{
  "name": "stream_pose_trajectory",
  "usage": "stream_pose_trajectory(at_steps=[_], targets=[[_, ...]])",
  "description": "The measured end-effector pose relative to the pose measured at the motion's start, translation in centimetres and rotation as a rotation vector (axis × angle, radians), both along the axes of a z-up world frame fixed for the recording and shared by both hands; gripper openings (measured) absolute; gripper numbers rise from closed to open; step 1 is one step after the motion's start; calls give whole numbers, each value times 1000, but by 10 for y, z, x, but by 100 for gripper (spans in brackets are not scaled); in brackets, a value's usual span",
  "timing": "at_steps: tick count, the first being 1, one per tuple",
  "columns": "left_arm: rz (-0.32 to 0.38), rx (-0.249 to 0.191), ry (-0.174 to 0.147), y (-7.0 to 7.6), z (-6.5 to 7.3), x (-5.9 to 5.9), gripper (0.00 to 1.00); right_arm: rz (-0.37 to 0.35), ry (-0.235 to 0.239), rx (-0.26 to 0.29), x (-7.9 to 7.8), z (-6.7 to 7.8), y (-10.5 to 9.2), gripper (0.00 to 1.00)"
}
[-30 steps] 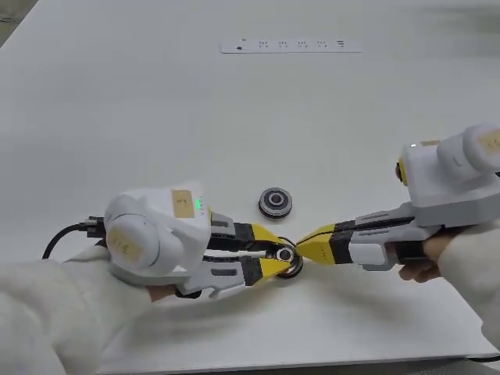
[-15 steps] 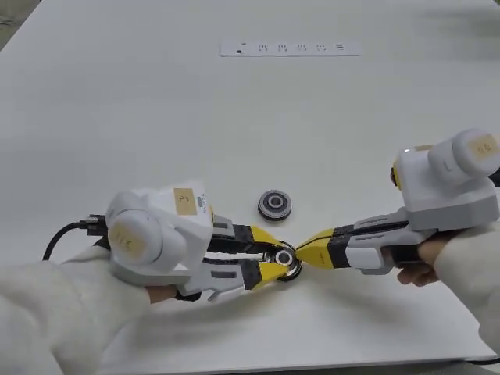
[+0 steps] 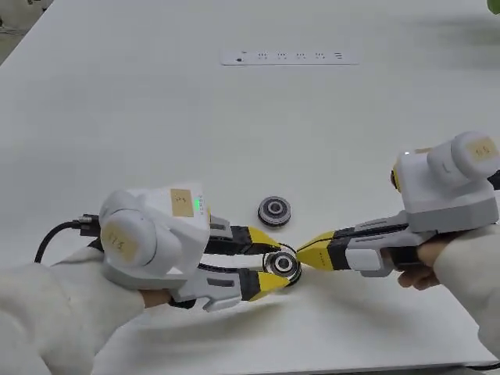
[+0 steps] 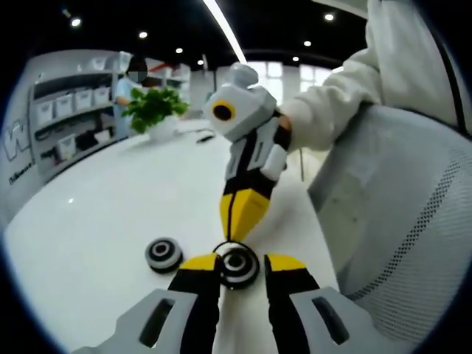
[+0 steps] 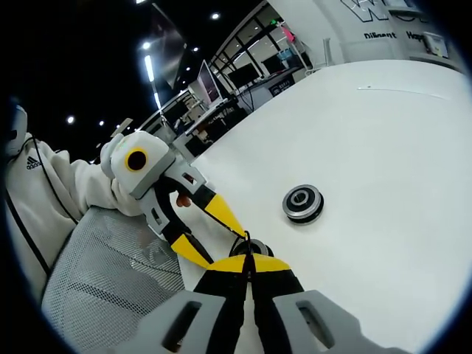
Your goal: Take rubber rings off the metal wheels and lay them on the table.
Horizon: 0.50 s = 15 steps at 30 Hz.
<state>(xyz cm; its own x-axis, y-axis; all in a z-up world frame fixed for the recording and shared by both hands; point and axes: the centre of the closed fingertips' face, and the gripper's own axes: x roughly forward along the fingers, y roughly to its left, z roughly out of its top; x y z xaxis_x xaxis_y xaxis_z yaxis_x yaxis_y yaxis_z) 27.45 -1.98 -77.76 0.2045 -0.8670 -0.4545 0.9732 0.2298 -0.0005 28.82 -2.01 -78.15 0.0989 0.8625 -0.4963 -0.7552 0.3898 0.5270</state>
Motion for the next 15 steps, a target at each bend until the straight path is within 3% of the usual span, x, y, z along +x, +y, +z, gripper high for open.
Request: stream_pose_trajectory(at_steps=[3, 8, 12, 15], targets=[[6, -10, 6, 0, 7, 0, 30, -1, -5, 0, 0, 2, 0, 0], [20, -26, -10, 2, 20, 3, 39, -2, -9, 0, 0, 4, 1, 0], [31, -42, 1, 5, 31, 5, 46, -5, -17, 4, 0, 8, 1, 0], [37, -62, -11, 8, 45, 6, 48, -7, -21, 3, 1, 9, 1, 0]])
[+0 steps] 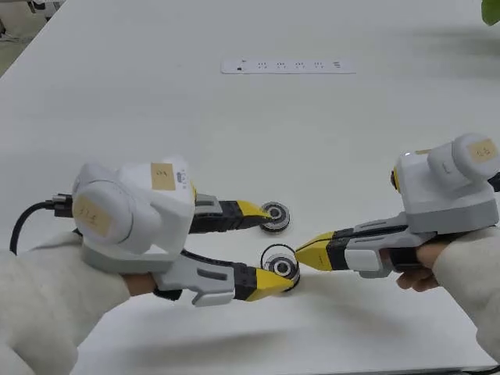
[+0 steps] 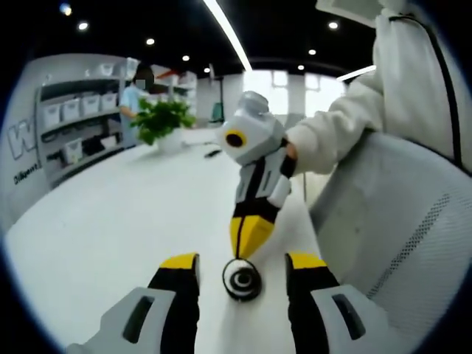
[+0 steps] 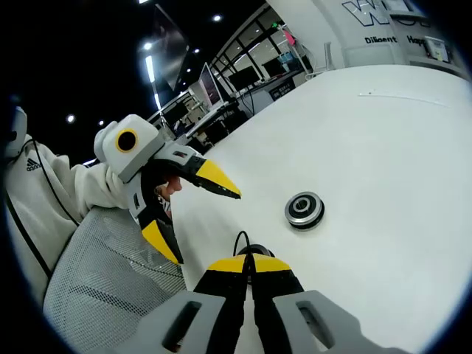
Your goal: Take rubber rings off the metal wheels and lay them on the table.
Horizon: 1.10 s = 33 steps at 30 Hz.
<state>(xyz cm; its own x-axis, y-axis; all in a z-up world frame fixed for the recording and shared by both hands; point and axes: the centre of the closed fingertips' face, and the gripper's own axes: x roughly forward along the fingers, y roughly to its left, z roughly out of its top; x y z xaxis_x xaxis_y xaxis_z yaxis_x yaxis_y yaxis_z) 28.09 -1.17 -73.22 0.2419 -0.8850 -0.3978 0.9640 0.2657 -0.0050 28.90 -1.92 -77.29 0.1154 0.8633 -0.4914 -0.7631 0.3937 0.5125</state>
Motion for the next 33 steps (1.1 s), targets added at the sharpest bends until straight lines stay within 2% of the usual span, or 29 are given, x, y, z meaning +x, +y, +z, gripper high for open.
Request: stream_pose_trajectory(at_steps=[2, 4, 6, 10, 14, 19, 24, 27, 31, 33], targets=[[9, -23, 7, 2, 10, 1, 49, -1, -2, 1, 0, 1, 0, 0], [16, -32, -2, 4, 17, 0, 52, 0, -5, 0, 0, 2, 1, 0], [19, -34, -5, 7, 23, -1, 54, 3, -9, -2, 0, 3, 2, 0], [24, -31, -34, 15, 34, -4, 58, 12, -17, -6, -2, 5, 4, 0], [37, -32, -27, 27, 43, -9, 66, 20, -21, -7, -3, 7, 6, 0], [61, -2, -42, 47, 47, -13, 69, 28, -25, -5, -5, 9, 8, 0], [103, 59, -74, 71, 50, -15, 73, 33, -33, 0, -5, 14, 12, 0], [132, 59, -84, 81, 54, -16, 78, 39, -40, 9, -7, 19, 15, 0], [173, 50, -97, 94, 57, -20, 80, 47, -49, 13, -9, 22, 19, 0], [191, 50, -88, 100, 56, -23, 83, 50, -52, 15, -9, 24, 20, 0]])
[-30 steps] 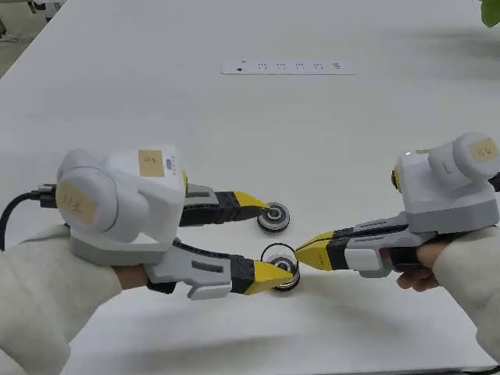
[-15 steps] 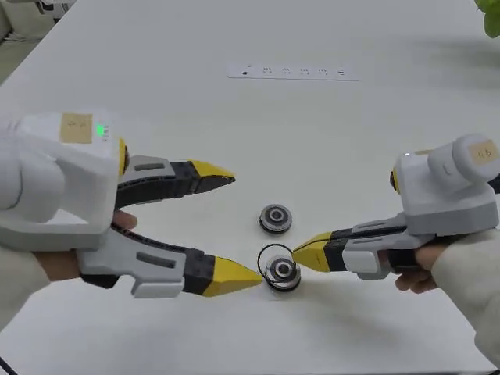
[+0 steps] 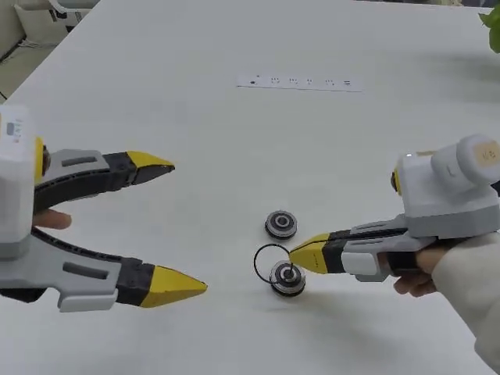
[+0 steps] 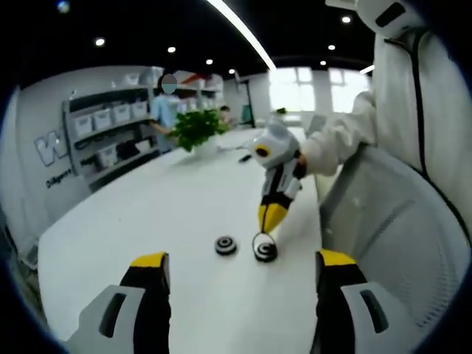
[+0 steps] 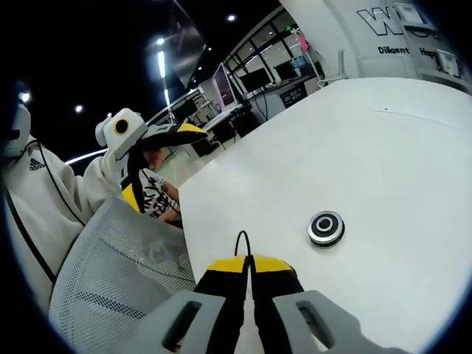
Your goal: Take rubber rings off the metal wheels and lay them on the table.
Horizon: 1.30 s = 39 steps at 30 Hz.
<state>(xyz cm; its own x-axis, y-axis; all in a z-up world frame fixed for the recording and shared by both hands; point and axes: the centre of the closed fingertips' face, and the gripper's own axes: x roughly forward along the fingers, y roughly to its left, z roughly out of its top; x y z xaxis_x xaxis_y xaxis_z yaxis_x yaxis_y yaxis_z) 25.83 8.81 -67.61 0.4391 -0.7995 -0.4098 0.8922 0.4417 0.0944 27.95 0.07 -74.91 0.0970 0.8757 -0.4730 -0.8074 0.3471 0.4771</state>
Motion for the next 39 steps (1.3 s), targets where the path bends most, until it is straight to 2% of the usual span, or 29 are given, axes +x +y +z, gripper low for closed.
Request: stream_pose_trajectory(at_steps=[6, 8, 12, 16, 18, 30, 39], targets=[[51, 14, 1, 19, -5, -8, 86, 7, -6, 21, -3, 8, 7, 0], [84, 17, 21, 27, -10, -10, 88, 13, -7, 28, -4, 11, 10, 0], [120, 16, 26, 40, -13, -15, 90, 22, -12, 36, -7, 15, 14, 0], [149, 16, 35, 48, -18, -19, 91, 25, -13, 45, -8, 18, 17, 0], [169, 24, 28, 52, -19, -20, 92, 29, -18, 46, -9, 20, 18, 0], [229, 1, 39, 63, -24, -26, 92, 35, -25, 61, -12, 27, 27, 0], [248, -10, 43, 64, -26, -29, 93, 44, -24, 63, -17, 29, 35, 0]])
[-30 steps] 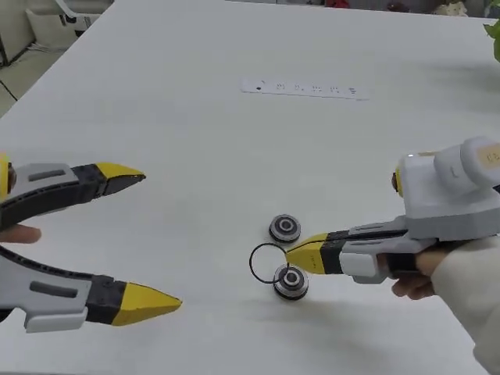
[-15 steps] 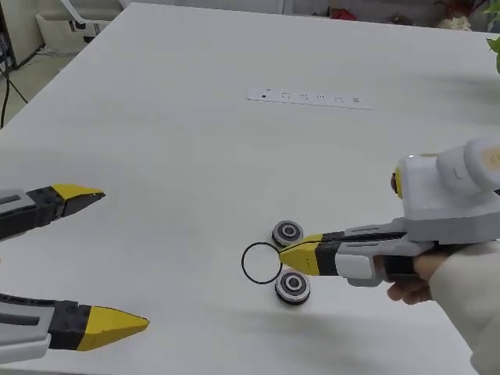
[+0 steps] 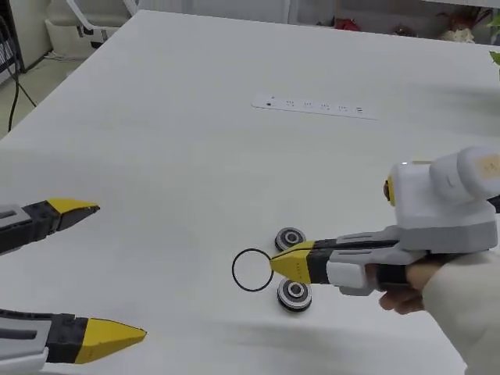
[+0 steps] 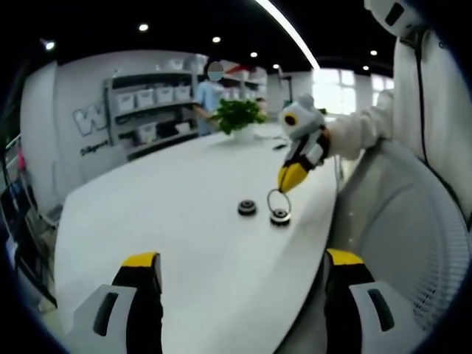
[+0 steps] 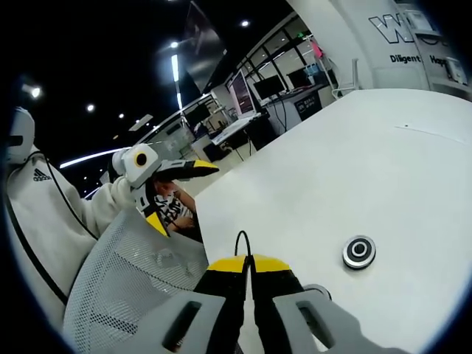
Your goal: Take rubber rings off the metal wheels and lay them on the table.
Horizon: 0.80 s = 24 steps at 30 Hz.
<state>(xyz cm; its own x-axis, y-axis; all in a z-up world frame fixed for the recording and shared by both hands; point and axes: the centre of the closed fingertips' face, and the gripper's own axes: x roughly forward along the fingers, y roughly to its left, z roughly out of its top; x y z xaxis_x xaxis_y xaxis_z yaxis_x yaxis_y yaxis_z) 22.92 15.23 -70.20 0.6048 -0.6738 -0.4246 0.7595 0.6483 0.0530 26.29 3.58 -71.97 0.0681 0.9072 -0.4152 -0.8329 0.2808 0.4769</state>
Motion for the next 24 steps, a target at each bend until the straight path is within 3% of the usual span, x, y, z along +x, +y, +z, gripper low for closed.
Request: stream_pose_trajectory(at_steps=[14, 24], targets=[[9, -14, 6, 0, -4, -6, 92, 24, 14, -11, -12, -5, 11, 0], [0, -32, 9, -4, -3, -10, 93, 46, 15, -67, -17, -24, 11, 0]])
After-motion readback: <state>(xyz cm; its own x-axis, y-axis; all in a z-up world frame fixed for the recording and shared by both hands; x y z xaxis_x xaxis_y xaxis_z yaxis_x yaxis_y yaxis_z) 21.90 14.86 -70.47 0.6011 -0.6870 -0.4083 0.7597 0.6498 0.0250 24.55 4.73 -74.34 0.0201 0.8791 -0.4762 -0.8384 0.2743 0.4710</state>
